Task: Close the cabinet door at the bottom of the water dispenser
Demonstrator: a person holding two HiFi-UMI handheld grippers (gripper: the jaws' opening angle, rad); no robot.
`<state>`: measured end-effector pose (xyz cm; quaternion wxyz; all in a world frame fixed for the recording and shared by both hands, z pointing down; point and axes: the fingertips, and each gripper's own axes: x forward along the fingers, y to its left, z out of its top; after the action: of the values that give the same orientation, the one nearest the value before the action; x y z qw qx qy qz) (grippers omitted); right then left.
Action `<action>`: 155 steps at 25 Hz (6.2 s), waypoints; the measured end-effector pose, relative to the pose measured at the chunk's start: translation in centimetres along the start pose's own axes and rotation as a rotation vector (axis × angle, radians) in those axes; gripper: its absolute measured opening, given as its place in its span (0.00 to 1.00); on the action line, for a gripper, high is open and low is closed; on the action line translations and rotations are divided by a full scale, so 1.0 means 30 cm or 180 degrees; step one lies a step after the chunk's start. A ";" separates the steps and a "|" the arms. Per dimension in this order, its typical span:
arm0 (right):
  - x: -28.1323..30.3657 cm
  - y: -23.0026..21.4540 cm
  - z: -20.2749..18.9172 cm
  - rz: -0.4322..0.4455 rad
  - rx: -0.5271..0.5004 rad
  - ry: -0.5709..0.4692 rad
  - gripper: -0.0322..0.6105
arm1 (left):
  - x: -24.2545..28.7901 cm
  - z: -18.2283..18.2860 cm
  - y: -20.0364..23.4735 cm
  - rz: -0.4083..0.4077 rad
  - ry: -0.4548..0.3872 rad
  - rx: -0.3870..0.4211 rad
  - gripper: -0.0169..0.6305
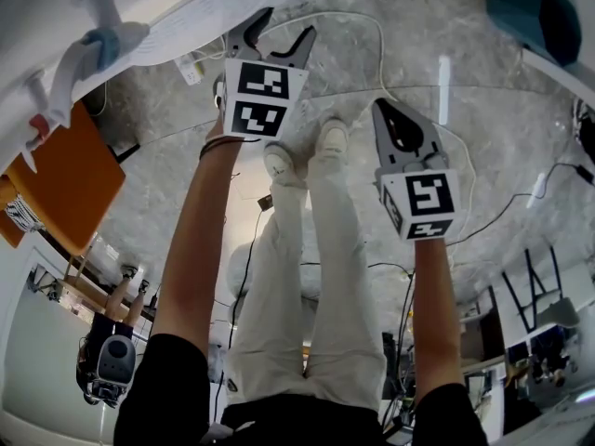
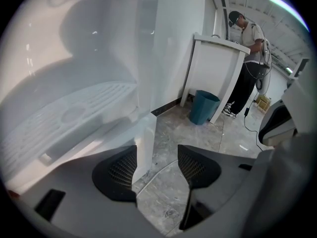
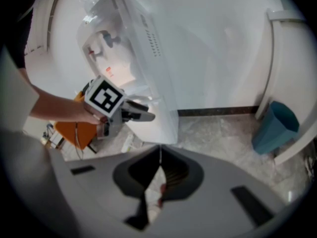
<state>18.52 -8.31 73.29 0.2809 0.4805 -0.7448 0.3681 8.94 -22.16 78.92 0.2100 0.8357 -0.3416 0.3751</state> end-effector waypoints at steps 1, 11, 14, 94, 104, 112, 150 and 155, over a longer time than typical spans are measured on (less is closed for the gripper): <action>0.002 -0.001 -0.002 0.0000 -0.0001 0.0004 0.11 | 0.002 0.003 0.003 0.0015 -0.0016 -0.0010 0.42; 0.010 -0.009 -0.015 -0.0002 0.0001 0.0022 0.11 | 0.021 0.027 0.031 0.0215 -0.0153 -0.0019 0.44; 0.008 -0.015 -0.018 -0.0010 0.0008 0.0024 0.11 | 0.024 0.031 0.033 0.0239 -0.0176 -0.0021 0.45; -1.034 0.692 0.886 -0.0141 -0.0979 -0.1079 0.10 | -1.648 0.675 -0.171 0.0195 -0.1232 -0.0424 0.04; -1.232 0.815 1.043 -0.0128 -0.1087 -0.1407 0.10 | -1.916 0.829 -0.140 0.0455 -0.1617 -0.0319 0.04; -1.362 0.907 1.128 -0.0096 -0.1158 -0.1650 0.10 | -2.108 0.949 -0.138 0.0674 -0.1923 -0.0078 0.04; -1.787 1.011 1.466 -0.0262 -0.1411 -0.2684 0.10 | -2.582 1.231 -0.206 0.0970 -0.2701 0.0538 0.04; -1.784 1.019 1.459 -0.0243 -0.1436 -0.2657 0.10 | -2.593 1.225 -0.190 0.1012 -0.2714 0.0508 0.04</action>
<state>7.85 -8.71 -1.56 0.0683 0.5415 -0.8371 -0.0379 -6.88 -8.47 -4.74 -0.0743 0.8662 -0.4915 0.0506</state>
